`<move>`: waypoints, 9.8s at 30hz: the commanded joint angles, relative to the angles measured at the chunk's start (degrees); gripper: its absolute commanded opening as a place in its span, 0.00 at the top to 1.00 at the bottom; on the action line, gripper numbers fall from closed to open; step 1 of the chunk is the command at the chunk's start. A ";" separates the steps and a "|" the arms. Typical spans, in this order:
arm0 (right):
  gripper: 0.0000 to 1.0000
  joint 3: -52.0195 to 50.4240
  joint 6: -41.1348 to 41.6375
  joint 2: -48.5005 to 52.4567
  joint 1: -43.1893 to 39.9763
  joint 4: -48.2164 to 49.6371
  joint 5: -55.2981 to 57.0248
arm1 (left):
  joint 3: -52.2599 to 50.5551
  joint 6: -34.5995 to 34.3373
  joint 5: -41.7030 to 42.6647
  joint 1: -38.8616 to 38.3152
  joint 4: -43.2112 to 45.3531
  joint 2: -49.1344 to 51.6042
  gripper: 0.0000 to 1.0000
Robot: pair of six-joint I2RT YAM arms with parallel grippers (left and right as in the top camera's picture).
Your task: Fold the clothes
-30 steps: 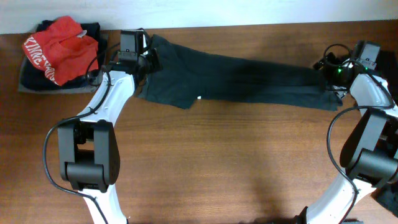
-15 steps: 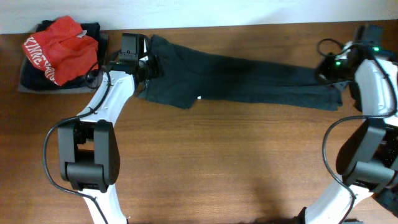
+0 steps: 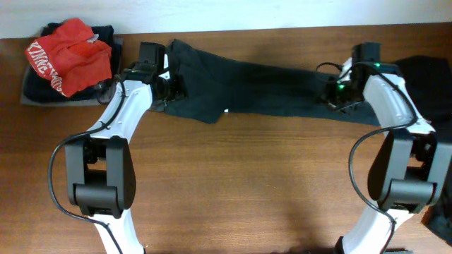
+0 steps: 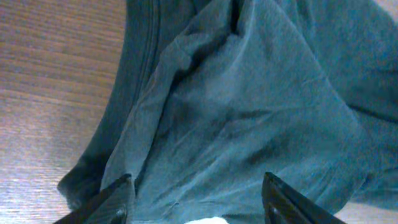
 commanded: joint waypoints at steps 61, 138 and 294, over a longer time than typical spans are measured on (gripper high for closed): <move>0.39 -10.80 1.25 0.07 11.63 8.15 5.27 | 0.85 5.79 1.95 2.12 -4.90 6.69 0.75; 0.39 -11.32 1.22 0.09 11.63 9.40 5.33 | 2.45 -0.94 4.09 2.08 -5.20 -2.54 0.99; 0.96 -9.33 11.19 3.37 -1.03 24.33 11.96 | 2.27 5.77 -16.06 -4.42 12.13 1.90 0.01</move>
